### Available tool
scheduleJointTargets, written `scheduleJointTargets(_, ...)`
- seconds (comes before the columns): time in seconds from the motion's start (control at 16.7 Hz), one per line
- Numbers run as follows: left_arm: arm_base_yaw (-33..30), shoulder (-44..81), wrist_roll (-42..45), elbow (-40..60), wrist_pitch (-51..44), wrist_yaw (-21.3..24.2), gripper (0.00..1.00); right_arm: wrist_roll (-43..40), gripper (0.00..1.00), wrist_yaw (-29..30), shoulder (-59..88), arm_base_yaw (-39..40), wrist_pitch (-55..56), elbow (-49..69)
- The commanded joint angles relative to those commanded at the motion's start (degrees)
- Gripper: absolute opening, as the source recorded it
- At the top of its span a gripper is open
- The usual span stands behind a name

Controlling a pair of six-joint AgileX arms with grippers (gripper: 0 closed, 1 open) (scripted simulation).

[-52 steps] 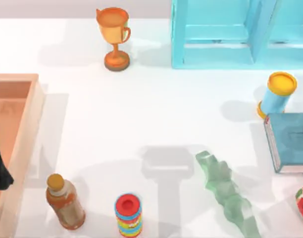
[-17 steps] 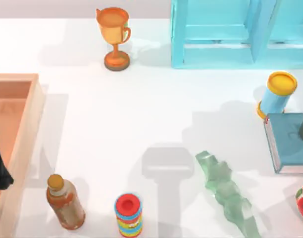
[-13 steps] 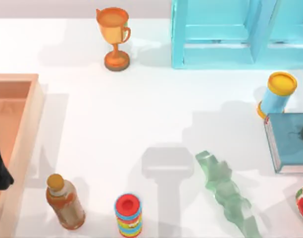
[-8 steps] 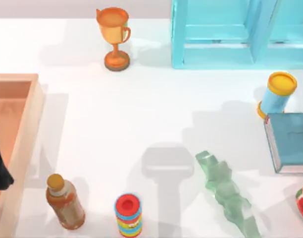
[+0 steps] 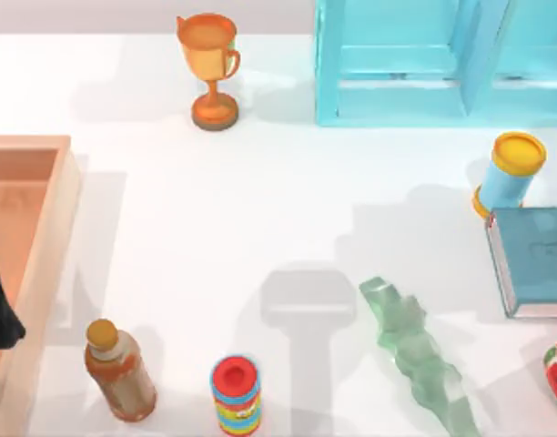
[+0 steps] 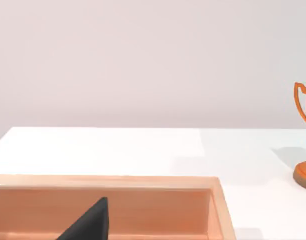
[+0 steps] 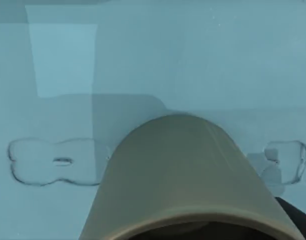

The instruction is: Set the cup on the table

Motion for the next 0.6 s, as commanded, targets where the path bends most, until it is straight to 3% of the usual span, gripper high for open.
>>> scheduleJointTargets(0.6, 0.0, 0.0, 0.0, 0.0, 0.0, 0.0, 1.0, -0.1, 0.0, 0.0, -1.9, -0.1, -10.7, 8.7)
